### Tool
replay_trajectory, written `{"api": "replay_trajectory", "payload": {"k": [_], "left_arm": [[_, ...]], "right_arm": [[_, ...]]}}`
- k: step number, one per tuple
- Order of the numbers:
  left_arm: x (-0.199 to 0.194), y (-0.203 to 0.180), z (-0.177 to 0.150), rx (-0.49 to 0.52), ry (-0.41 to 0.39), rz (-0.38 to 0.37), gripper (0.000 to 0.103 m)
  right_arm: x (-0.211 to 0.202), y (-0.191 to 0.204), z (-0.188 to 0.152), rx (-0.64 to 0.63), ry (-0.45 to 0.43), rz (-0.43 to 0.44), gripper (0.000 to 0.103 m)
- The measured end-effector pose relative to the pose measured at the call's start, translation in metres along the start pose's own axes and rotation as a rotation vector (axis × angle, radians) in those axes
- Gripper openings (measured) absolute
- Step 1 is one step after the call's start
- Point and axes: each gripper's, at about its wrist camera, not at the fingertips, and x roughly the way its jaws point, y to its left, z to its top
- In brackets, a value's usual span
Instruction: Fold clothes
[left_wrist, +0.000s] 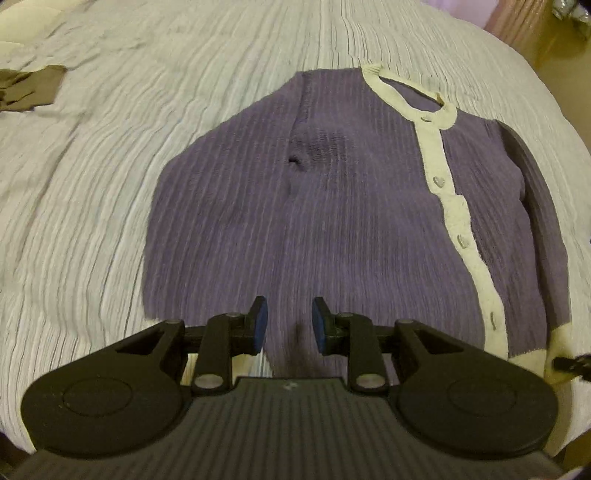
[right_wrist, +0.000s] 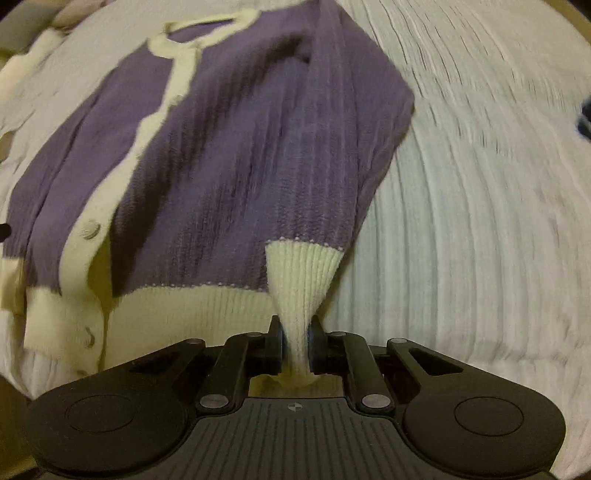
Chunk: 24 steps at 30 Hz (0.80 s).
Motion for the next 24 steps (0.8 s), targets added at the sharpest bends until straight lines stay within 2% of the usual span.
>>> {"api": "replay_trajectory", "payload": {"k": [2,4,6,7,8,9,10,12,14,22,23,24], "left_arm": [[-0.012,0.002,-0.008,0.0,-0.014,0.042,0.022],[-0.022,0.003,-0.012,0.012,-0.038,0.088,0.024],[-0.029,0.006,-0.015,0.01,-0.054,0.116,0.029],[-0.032,0.008,-0.017,0.002,-0.061,0.127,0.033],[-0.033,0.011,-0.019,-0.008,-0.065,0.135,0.036],[-0.033,0.014,-0.021,-0.02,-0.063,0.142,0.036],[-0.033,0.016,-0.024,-0.032,-0.06,0.148,0.037],[-0.031,0.018,-0.031,-0.042,-0.049,0.153,0.038],[-0.027,0.017,-0.039,-0.035,-0.032,0.147,0.042],[0.015,0.009,-0.06,0.106,0.04,0.191,0.044],[0.022,0.01,-0.06,0.127,0.051,0.191,0.041],[0.03,0.012,-0.059,0.15,0.063,0.188,0.034]], "right_arm": [[-0.023,-0.014,0.002,-0.061,-0.05,-0.029,0.011],[-0.053,-0.046,0.008,-0.04,-0.12,-0.122,0.011],[-0.08,-0.092,0.021,0.1,-0.2,-0.303,0.012],[-0.093,-0.117,0.026,0.194,-0.239,-0.406,0.02],[-0.105,-0.14,0.031,0.284,-0.273,-0.5,0.037],[-0.113,-0.158,0.034,0.356,-0.29,-0.558,0.079],[-0.121,-0.174,0.037,0.421,-0.309,-0.6,0.094],[-0.132,-0.187,0.036,0.486,-0.358,-0.558,0.094],[-0.127,-0.185,0.037,0.515,-0.346,-0.496,0.094],[-0.053,-0.118,0.029,0.478,-0.167,-0.288,0.094],[-0.047,-0.109,0.029,0.471,-0.157,-0.278,0.094],[-0.041,-0.101,0.029,0.464,-0.147,-0.269,0.094]]}}
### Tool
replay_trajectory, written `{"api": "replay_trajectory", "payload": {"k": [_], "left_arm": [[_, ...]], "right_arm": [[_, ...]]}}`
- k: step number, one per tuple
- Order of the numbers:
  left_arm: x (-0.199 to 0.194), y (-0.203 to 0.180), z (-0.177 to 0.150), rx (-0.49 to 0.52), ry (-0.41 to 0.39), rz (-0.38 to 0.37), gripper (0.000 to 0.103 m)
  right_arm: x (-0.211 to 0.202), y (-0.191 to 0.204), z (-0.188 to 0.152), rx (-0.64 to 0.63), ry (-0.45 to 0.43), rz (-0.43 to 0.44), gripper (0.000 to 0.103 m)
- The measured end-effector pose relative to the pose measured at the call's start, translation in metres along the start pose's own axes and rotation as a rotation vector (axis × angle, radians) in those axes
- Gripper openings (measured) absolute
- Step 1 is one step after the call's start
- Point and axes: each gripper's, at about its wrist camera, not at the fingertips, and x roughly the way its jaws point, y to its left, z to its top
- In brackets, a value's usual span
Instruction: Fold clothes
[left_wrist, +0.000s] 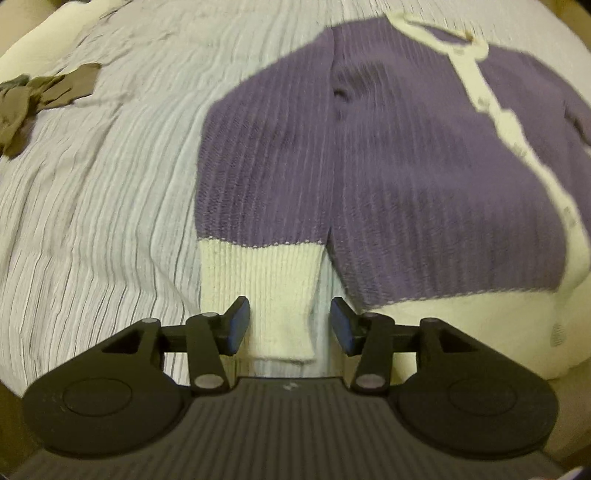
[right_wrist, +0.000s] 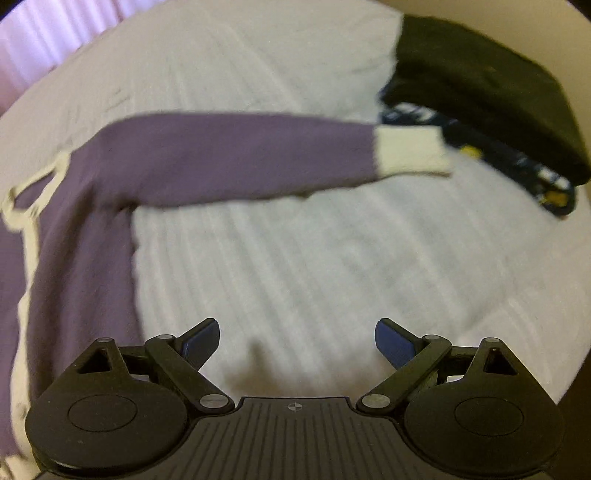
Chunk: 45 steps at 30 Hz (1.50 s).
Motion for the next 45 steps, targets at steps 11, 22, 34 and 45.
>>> {"api": "replay_trajectory", "payload": {"k": [11,22,34,45], "left_arm": [[-0.067,0.202,0.106,-0.228,-0.39,0.253,0.007],[-0.004,0.202,0.042,-0.549,-0.118,-0.163,0.02],[0.023,0.084,-0.056,-0.846,0.021,-0.591,0.037],[-0.022,0.088,-0.017,-0.731,-0.053,-0.697,0.002]], "right_arm": [[-0.001,0.035,-0.019,0.019,0.028,-0.002,0.094],[0.003,0.051,-0.06,0.118,0.061,0.124,0.094],[0.027,-0.003,-0.119,0.542,0.155,0.519,0.09],[0.031,0.03,-0.093,0.39,0.2,0.611,0.012]]}}
